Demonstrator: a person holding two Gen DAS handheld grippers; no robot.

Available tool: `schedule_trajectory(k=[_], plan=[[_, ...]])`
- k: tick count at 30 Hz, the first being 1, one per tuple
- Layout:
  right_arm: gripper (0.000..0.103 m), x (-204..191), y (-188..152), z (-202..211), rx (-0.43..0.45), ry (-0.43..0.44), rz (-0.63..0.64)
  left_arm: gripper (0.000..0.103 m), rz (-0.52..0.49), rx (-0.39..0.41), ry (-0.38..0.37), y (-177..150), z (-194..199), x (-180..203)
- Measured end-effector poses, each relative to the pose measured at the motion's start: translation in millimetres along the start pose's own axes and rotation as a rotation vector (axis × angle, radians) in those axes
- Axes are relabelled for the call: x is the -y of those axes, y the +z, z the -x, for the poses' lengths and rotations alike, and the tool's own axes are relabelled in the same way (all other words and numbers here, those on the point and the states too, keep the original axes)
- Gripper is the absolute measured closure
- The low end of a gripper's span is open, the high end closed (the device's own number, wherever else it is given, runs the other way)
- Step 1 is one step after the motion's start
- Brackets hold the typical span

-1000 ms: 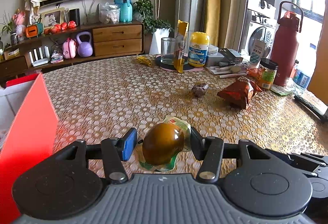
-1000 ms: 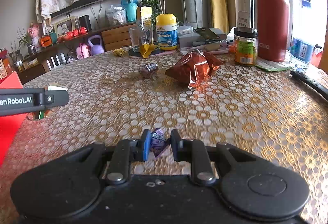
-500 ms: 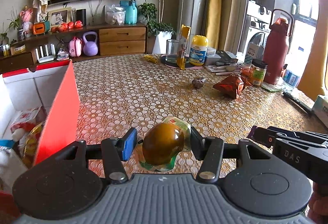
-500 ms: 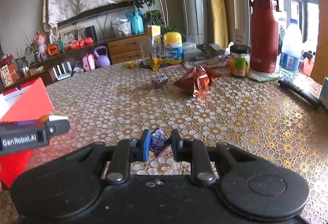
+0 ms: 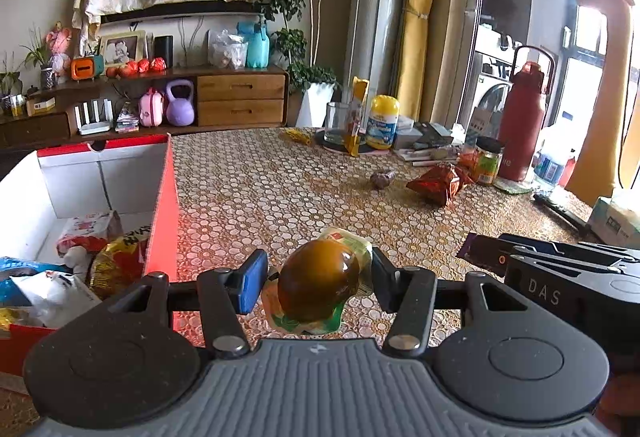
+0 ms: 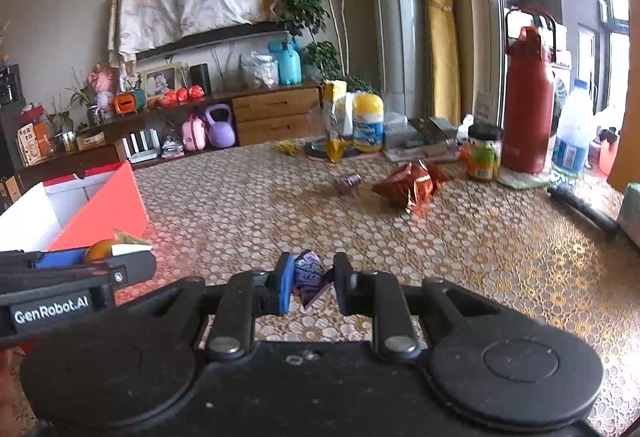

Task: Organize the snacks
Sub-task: 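Carry the brown egg and purple candy over the box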

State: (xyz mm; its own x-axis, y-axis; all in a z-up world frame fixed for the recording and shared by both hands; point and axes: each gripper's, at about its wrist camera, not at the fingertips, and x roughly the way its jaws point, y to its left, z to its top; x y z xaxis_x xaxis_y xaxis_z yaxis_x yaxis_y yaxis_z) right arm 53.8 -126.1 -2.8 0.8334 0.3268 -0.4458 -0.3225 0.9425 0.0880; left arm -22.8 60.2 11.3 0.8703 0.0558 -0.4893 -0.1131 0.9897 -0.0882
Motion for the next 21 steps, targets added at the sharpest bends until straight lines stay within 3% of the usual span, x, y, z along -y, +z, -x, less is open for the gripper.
schedule_trajectory(k=[21], plan=[[0.083,-67.3,13.4,38.4,0.078,0.103,0.085,0.050,0.080,0.106,0.035,4.9,50.9,-42.2]])
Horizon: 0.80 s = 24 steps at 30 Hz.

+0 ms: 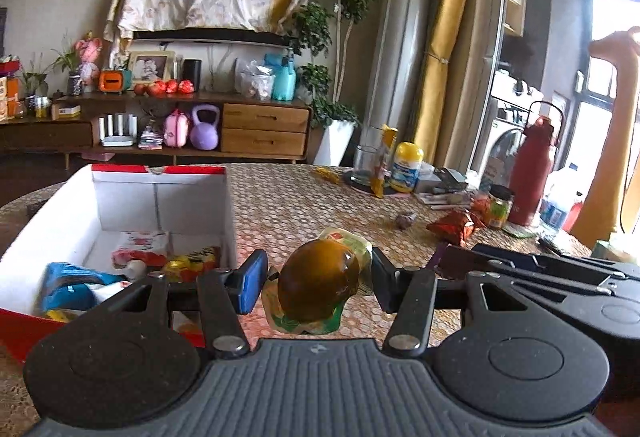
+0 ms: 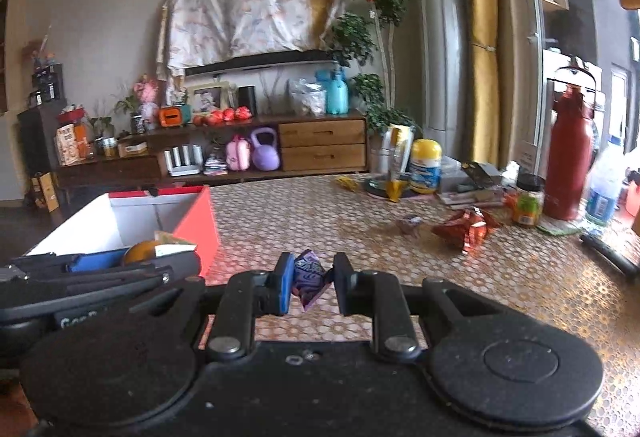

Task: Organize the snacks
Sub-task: 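Carry the brown egg and purple candy over the box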

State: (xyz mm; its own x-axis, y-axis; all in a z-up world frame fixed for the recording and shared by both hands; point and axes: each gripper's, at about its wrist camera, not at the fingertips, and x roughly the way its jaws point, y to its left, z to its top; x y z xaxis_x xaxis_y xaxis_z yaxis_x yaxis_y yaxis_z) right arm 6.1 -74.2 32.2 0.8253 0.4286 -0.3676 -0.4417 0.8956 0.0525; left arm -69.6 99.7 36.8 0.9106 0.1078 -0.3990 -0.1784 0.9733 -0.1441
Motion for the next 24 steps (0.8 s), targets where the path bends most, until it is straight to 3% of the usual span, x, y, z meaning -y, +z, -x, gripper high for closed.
schedule_trajectory(k=[10,16,24], plan=[[0.083,-47.9,18.6,-15.8,0.016,0.104,0.055,0.050,0.052,0.046,0.124,19.7,7.8,-56.4],[0.083,-88.3,27.7,-39.9,0.005,0.177,0.108,0.050,0.076,0.026,0.222,32.3,-9.0,-104.6],[0.083,-134.2,26.9,-70.3,-0.036,0.243,0.169,0.050,0.059,-0.026,0.286,44.9,-38.8,-146.2]])
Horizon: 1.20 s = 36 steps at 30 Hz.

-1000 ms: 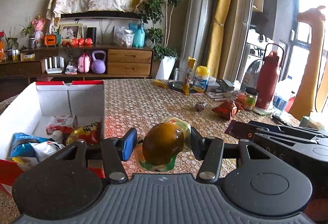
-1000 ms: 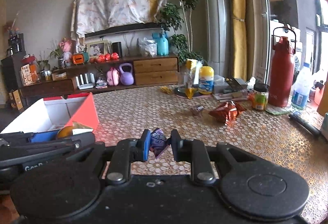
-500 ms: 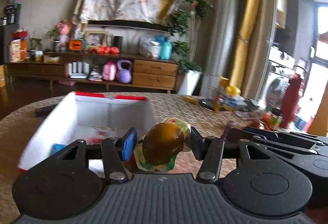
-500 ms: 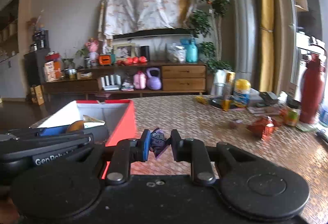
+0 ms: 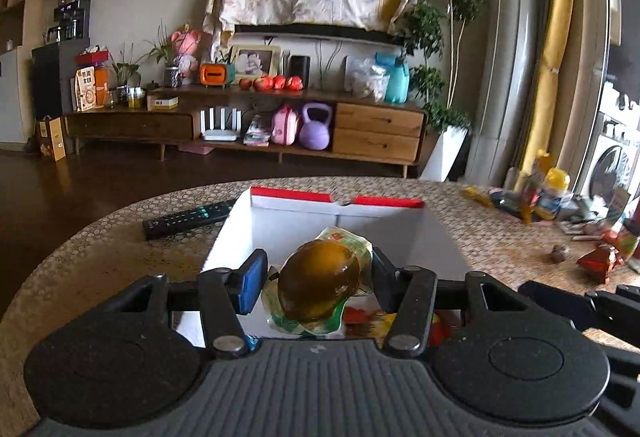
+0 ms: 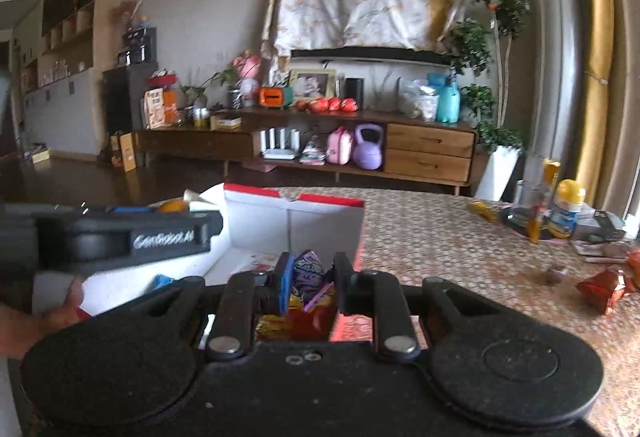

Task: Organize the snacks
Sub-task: 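Carry the brown egg and purple candy over the box, then open both tools to drop the egg and candy into the box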

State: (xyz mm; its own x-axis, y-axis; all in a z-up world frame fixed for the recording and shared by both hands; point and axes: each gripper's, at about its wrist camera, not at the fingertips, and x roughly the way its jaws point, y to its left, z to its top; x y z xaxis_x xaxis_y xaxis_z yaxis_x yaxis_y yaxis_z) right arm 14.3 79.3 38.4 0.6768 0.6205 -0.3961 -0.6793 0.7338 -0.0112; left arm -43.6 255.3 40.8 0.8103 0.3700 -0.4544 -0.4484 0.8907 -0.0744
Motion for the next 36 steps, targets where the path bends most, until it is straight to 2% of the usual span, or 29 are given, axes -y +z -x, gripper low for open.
schedule_trajectory(k=[9,16,17,19,27,36], plan=[[0.083,-7.1,-8.0,-27.4,-0.053,0.021,0.009,0.048,-0.001,-0.058,0.018,-3.8,-26.2,-11.1],[0.080,-7.4,-13.5,-33.0,-0.068,0.029,0.015,0.043,0.005,-0.082,0.043,-6.7,-34.4,-13.4],[0.080,-8.0,-14.3,-33.8,-0.068,0.030,0.018,0.037,0.006,-0.078,0.047,-6.5,-34.3,-14.0],[0.075,-8.2,-13.9,-35.8,-0.071,0.030,0.025,0.031,0.006,-0.063,0.052,-5.7,-31.7,-14.2],[0.072,-5.0,-15.5,-23.3,-0.053,0.032,0.020,0.028,0.003,-0.043,0.044,0.7,-19.3,-7.4],[0.066,19.5,-22.0,-2.9,-0.037,-0.018,-0.024,0.027,-0.027,-0.026,0.005,-2.6,0.3,21.3]])
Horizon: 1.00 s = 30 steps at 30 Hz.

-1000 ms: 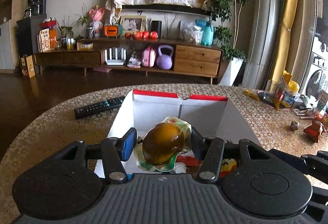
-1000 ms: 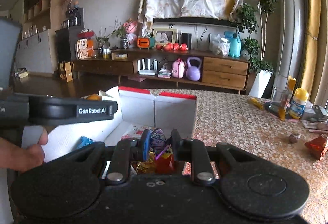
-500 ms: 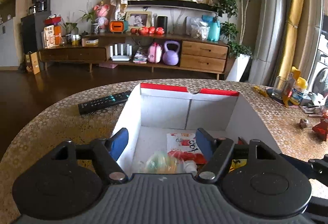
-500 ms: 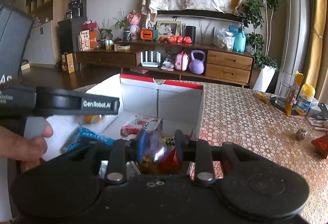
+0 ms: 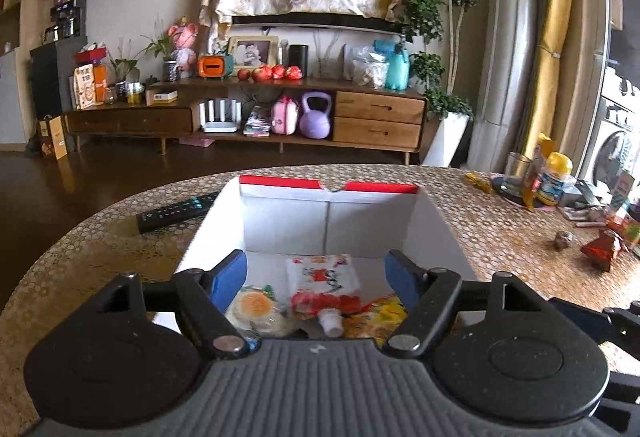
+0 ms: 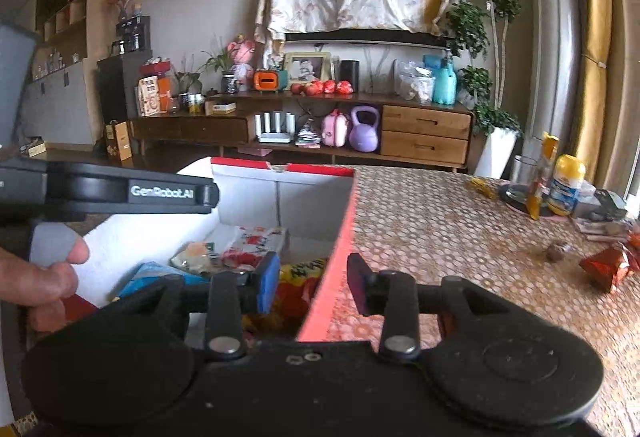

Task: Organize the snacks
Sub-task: 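Open both tools to drop the egg and candy into the box, then move both open tools back toward the remaining snacks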

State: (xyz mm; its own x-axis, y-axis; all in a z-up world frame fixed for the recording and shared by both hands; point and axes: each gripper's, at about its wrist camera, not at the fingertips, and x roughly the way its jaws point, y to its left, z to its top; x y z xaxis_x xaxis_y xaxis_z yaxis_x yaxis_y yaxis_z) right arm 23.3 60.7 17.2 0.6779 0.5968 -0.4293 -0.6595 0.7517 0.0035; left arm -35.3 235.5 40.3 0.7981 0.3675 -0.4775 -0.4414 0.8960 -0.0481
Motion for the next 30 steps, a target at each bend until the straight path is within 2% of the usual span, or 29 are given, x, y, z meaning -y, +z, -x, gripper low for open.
schedule_trajectory(k=[3,11,20,24,30], plan=[[0.065,9.9,-3.6,5.7,0.001,-0.015,-0.021,0.019,-0.015,0.010,-0.006,-0.8,7.4,12.2],[0.062,41.0,-16.1,24.1,0.016,-0.073,-0.071,0.019,-0.064,0.028,-0.068,-2.3,18.5,51.4],[0.058,90.6,-32.9,38.7,0.018,-0.177,-0.149,0.019,-0.127,0.037,-0.154,-4.1,18.5,105.4],[0.056,113.3,-41.5,42.7,0.014,-0.220,-0.179,0.010,-0.142,0.040,-0.194,-5.8,15.3,130.0],[0.054,147.4,-51.6,46.1,0.011,-0.276,-0.222,0.009,-0.193,0.041,-0.253,-12.3,5.6,167.3]])
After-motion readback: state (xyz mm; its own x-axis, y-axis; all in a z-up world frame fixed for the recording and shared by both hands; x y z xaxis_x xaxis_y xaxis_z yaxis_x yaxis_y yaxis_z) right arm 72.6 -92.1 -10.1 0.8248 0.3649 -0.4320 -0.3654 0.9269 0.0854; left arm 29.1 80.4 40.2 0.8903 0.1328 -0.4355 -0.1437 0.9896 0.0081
